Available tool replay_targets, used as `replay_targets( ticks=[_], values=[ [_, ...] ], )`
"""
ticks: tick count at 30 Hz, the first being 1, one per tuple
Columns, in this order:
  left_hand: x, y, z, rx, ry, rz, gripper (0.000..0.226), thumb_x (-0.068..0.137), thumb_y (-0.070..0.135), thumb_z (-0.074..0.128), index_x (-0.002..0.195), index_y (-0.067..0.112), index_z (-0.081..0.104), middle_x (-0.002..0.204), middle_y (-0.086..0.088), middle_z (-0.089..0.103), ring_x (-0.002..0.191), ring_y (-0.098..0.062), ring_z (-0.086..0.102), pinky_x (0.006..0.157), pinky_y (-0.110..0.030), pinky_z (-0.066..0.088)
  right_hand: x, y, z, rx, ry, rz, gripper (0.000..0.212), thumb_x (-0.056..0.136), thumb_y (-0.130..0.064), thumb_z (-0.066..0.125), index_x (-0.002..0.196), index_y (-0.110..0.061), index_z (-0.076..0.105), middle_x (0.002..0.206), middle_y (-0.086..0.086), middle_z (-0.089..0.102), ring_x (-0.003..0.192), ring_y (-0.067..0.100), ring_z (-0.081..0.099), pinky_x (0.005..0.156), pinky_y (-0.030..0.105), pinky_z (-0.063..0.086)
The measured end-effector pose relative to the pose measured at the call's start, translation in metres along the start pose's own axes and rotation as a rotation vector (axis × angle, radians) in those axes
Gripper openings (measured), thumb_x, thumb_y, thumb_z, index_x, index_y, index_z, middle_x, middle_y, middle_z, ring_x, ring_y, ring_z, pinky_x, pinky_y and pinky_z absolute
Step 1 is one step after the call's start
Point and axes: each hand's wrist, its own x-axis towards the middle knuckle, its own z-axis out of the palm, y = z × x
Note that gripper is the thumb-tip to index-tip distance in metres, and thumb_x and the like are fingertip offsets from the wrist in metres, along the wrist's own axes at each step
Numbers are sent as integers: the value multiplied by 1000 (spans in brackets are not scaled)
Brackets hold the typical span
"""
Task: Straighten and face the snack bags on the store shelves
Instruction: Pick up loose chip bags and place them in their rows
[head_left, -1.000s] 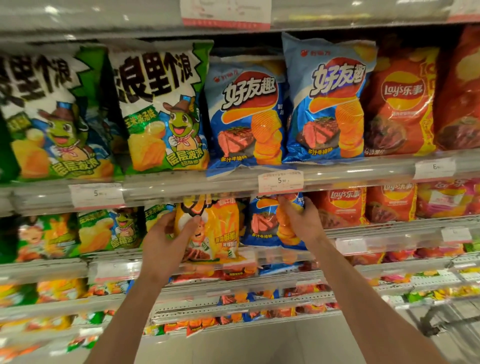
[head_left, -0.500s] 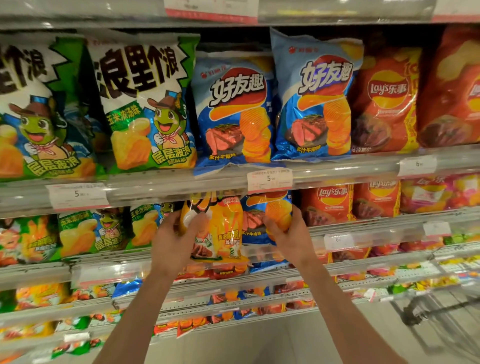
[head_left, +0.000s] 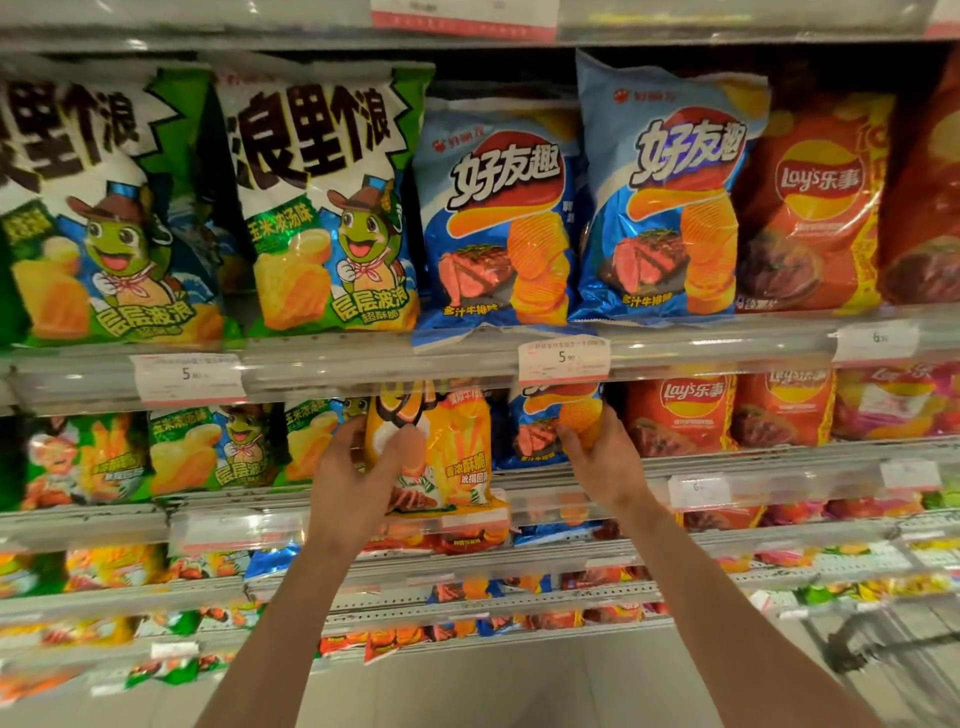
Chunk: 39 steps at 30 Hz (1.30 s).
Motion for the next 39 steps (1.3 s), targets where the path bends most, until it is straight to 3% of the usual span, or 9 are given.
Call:
replay_targets(
  ticks=[4, 8, 13, 15, 17, 20, 25, 30, 39],
  values=[
    [-1, -4, 1, -19, -2, -2, 46, 89, 51, 68, 123, 20, 63, 101, 11, 69, 90, -8, 68, 68, -22, 50, -7, -6, -7, 140, 4, 72, 35, 93, -39, 68, 121, -27, 51, 105, -9, 68, 95, 9, 65, 88, 37, 55],
    [-7, -3, -2, -55, -2, -33, 46, 87, 51, 70, 122, 22, 62, 100, 12, 71, 87, -2, 69, 68, -22, 52, -27, -8, -16, 250, 119, 120, 53, 97, -37, 65, 140, -10, 50, 132, 0, 56, 120, 15, 55, 101, 34, 48],
    [-23, -9, -12, -91, -3, -65, 51, 82, 50, 74, 124, 25, 59, 105, 12, 70, 95, -4, 68, 70, -23, 54, -69, -25, -15, 388, 73, 146, 9, 98, -15, 63, 105, -10, 66, 93, -4, 69, 77, 4, 67, 71, 19, 55],
    [-31, -13, -22, -102, 8, -87, 58, 79, 53, 79, 127, 26, 59, 106, 11, 70, 97, -5, 68, 73, -28, 58, -82, -32, -5, 492, -12, 156, 10, 97, -2, 60, 96, -7, 68, 83, 2, 72, 70, 9, 70, 61, 16, 54],
    [-40, -18, -33, -115, 30, -109, 57, 74, 60, 81, 121, 36, 60, 101, 18, 72, 95, -1, 69, 74, -32, 59, -90, -39, 12, 527, -92, 166, 19, 96, 4, 58, 91, -10, 69, 75, 1, 73, 70, 10, 70, 65, 18, 55],
    [-54, -26, -53, -117, 55, -118, 48, 71, 66, 76, 114, 48, 60, 100, 25, 73, 95, 5, 68, 74, -22, 54, -101, -58, 40, 576, -226, 181, 21, 97, 2, 59, 90, -13, 71, 74, -2, 75, 74, 11, 70, 70, 20, 56],
    [-74, -47, -95, -115, 107, -195, 52, 79, 49, 81, 127, 35, 66, 111, 13, 74, 98, 3, 69, 68, -12, 55, -113, -88, 86, 642, -344, 164, 6, 95, -6, 66, 93, -7, 72, 79, -5, 76, 75, 8, 71, 71, 21, 56],
    [-88, -68, -155, -164, 194, -254, 54, 74, 51, 80, 124, 36, 65, 106, 21, 72, 97, 3, 70, 68, -26, 61, -137, -135, 127, 627, -457, 145, 6, 95, -16, 67, 96, -12, 72, 93, 5, 75, 80, 9, 70, 71, 17, 55],
    [-90, -98, -292, -204, 245, -242, 48, 72, 59, 84, 113, 47, 61, 110, 18, 69, 97, 7, 66, 63, -17, 56, -194, -260, 211, 523, -606, 35, 15, 99, -24, 64, 99, -11, 73, 90, -5, 74, 77, 1, 67, 67, 13, 51]
  ],
)
